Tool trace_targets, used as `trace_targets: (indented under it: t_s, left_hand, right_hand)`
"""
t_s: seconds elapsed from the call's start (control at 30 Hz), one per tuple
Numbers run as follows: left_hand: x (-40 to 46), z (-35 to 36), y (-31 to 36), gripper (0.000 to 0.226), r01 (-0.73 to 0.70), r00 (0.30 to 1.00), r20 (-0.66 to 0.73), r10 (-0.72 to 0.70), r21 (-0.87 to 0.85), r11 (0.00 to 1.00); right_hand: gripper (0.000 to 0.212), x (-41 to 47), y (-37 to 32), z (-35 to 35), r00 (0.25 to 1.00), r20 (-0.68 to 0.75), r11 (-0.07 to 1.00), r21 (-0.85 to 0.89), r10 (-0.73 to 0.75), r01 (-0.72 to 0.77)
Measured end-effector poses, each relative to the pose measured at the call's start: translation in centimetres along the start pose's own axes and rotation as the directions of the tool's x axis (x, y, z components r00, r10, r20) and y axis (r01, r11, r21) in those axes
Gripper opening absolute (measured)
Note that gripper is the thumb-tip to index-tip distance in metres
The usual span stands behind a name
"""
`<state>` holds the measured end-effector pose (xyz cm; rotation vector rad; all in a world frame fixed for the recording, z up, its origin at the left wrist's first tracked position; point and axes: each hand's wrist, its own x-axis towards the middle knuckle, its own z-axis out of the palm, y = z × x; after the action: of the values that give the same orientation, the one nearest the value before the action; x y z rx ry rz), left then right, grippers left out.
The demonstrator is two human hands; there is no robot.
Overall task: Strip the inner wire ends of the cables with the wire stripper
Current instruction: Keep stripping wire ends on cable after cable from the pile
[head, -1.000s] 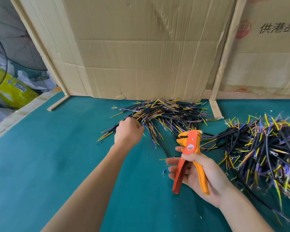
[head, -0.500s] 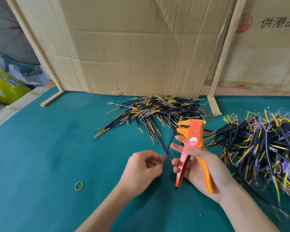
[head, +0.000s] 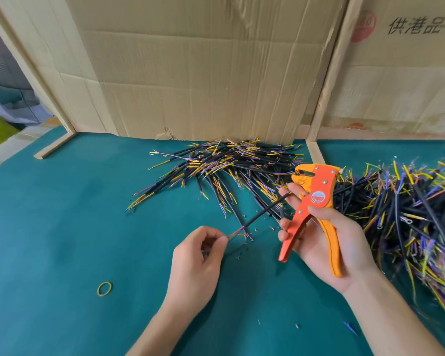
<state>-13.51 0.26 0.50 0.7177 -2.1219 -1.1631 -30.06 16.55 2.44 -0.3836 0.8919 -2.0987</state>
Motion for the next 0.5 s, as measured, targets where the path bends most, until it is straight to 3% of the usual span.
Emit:
trace_targets:
  t_s: [0.17,0.3,0.4,0.5]
  left_hand:
    - [0.8,-0.1,-0.4,0.021,0.12,0.993,0.005,-0.12,-0.158,0.98]
    - [1.4,-0.6,-0.4,0.022,0.179,0.983,0.016,-0.184,-0.316,0.932]
    - [2.0,-1.1,-0.8,0.014,0.236,0.972,0.099,-0.215,-0.429,0.872]
    - [2.4,-1.5,-0.9,0.006,0.272,0.955,0.229,-0.187,-0.434,0.859]
  right_hand:
    - [0.071,0.2,-0.2,-0.1,1.0,-0.01,1.0,-0.02,-0.017,0.017]
    - [0.061,0.3,-0.7,-0.5,0.998,-0.041,0.999,-0.016,-0.038,0.037]
    - [0.061,0.4,-0.9,-0.7,0.998,-0.044,0.999,-0.019,-0.045,0.044]
    - [0.065,0.6,-1.1,-0.6,0.998,-0.032,0.998,-0.004,-0.055,0.055]
